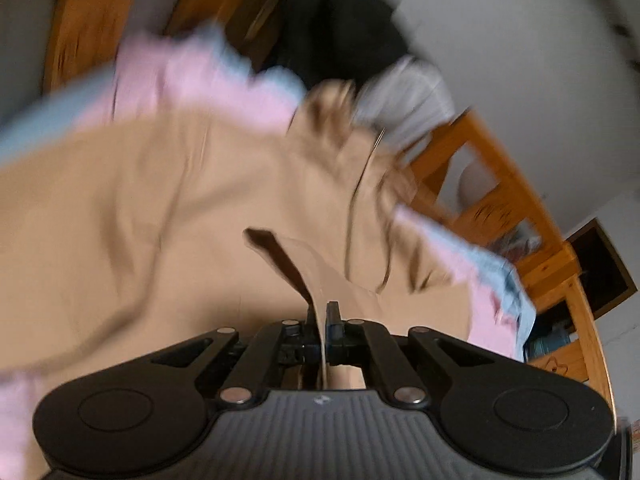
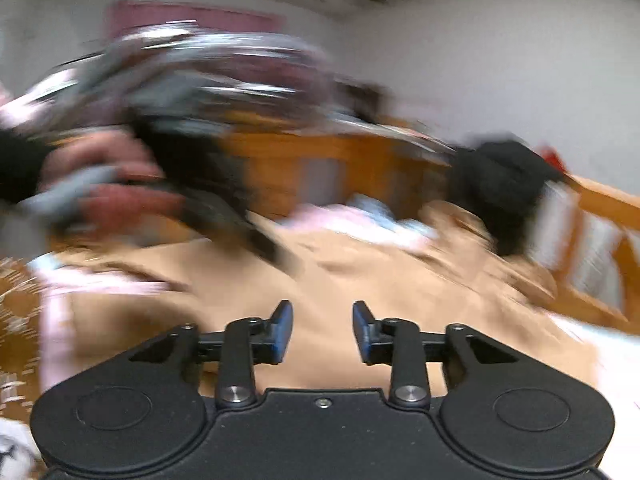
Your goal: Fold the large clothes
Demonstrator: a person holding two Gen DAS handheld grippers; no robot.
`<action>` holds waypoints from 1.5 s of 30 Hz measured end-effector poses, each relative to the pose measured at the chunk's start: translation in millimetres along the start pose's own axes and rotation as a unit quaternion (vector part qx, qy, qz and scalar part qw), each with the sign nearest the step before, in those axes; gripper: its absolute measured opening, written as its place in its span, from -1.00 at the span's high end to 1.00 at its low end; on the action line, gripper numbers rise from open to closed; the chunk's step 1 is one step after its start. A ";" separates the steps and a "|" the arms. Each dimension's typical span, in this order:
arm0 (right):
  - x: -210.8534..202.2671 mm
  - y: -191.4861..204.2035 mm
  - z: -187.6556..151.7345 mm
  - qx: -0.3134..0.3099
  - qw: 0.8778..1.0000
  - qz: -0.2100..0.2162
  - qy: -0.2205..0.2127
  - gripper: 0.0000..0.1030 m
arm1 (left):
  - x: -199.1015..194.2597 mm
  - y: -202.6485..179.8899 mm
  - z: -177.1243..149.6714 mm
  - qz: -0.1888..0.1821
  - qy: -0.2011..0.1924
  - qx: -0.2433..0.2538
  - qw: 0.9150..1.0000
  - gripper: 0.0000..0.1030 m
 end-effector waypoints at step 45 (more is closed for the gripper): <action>82.2 -264.3 -152.7 0.268 0.939 -0.074 0.201 0.90 | 91.9 8.4 -24.0 0.059 -0.042 0.049 0.996 1.00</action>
Point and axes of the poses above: each gripper's, at about its wrist camera, not at the fingertips, and x roughly the way its jaws point, y to its left, z to its top, the point moved 5 cm from there along x, roughly the way its jaws point, and after that the axes turned 13 degrees about -x, right-handed, at the moved point
